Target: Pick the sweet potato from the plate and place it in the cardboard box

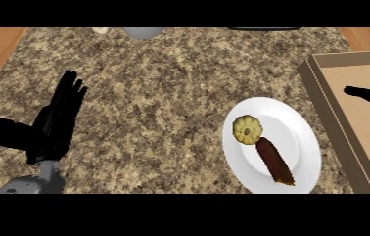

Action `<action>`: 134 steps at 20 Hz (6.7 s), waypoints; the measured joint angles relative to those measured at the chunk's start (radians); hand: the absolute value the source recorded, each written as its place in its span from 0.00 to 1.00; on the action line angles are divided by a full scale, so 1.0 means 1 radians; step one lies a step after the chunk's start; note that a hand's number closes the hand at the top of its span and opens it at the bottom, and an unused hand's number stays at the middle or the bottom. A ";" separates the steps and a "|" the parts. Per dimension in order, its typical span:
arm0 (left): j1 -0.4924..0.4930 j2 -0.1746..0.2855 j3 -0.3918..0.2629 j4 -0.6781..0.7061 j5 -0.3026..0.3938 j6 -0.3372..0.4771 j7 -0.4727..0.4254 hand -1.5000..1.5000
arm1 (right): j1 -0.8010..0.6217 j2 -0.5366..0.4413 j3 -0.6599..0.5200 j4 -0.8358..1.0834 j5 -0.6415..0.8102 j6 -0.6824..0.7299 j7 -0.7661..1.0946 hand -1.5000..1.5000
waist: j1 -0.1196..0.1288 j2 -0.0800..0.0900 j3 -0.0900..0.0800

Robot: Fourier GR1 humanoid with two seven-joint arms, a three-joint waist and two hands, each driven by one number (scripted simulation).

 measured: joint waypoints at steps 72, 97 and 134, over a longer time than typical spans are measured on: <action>-0.009 -0.137 0.139 -0.018 -0.126 -0.146 0.058 0.50 | 0.030 0.696 0.212 0.109 0.702 0.114 0.112 0.00 | 0.004 0.003 0.003; -0.028 -0.143 0.152 -0.033 -0.133 -0.160 0.087 0.50 | -0.054 0.794 0.320 0.176 0.995 -0.089 0.011 1.00 | 0.007 -0.002 -0.001; -0.034 -0.156 0.159 0.019 -0.147 -0.161 0.046 0.50 | -0.501 0.833 0.062 -0.199 1.066 -0.086 0.553 1.00 | 0.002 0.003 0.003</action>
